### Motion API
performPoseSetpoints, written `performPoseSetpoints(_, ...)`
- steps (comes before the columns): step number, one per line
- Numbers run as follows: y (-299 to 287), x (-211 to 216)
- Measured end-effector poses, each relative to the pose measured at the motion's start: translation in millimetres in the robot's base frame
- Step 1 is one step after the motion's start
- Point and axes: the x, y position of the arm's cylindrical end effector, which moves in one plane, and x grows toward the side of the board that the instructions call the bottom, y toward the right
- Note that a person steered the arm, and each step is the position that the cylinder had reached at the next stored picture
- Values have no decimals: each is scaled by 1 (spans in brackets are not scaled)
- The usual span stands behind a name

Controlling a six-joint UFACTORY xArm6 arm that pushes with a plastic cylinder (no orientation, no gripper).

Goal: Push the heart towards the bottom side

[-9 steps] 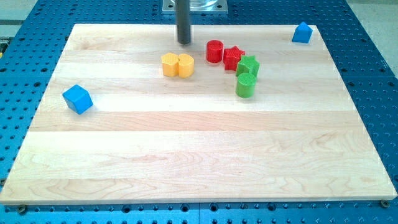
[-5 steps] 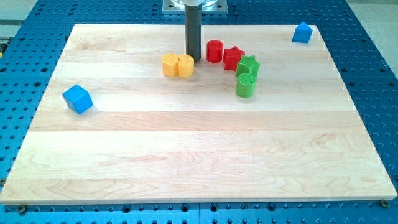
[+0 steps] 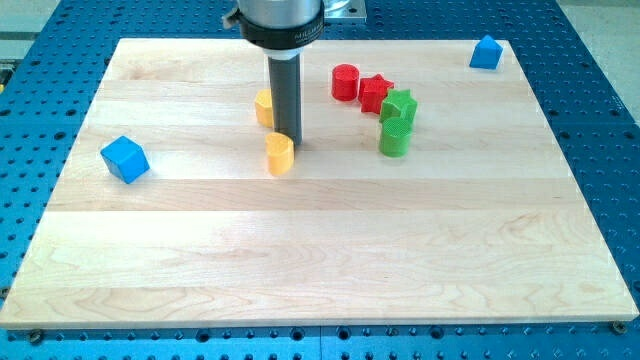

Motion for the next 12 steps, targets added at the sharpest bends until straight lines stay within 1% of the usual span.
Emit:
performPoseSetpoints(2, -16, 11)
performPoseSetpoints(3, -71, 11)
performPoseSetpoints(4, -70, 12)
performPoseSetpoints(5, -34, 27)
performPoseSetpoints(6, -4, 52)
performPoseSetpoints(7, 23, 52)
performPoseSetpoints(8, 17, 57)
performPoseSetpoints(9, -12, 63)
performPoseSetpoints(10, -3, 79)
performPoseSetpoints(12, 101, 79)
